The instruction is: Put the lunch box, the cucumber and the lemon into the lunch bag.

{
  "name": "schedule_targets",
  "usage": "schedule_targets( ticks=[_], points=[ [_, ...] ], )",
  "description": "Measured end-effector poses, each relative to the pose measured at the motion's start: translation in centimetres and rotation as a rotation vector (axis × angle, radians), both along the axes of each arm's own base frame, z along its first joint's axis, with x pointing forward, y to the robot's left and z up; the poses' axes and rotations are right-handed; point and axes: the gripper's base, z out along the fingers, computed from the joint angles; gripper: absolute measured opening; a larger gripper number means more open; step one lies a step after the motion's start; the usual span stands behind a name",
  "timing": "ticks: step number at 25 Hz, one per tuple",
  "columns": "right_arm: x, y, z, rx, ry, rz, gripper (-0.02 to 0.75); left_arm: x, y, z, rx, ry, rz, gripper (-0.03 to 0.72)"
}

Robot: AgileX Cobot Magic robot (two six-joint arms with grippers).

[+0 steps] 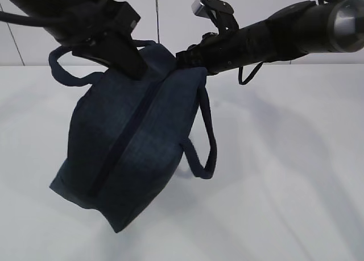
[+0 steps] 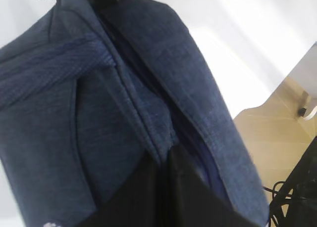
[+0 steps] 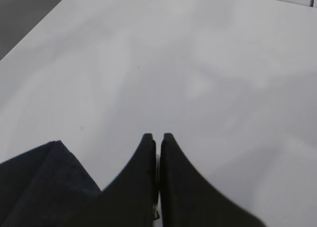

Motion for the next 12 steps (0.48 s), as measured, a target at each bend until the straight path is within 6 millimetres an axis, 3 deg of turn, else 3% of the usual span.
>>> schedule_targets(
  ticks=[7, 12],
  points=[
    [-0.1, 0.0, 0.0, 0.003, 0.003, 0.007, 0.0, 0.0, -0.1, 0.0, -0.01, 0.006, -0.001, -0.008],
    [0.1, -0.3, 0.0, -0.011, -0.006, -0.01, 0.0, 0.7, -0.5, -1.0, -0.003, 0.026, 0.004, -0.008]
  ],
)
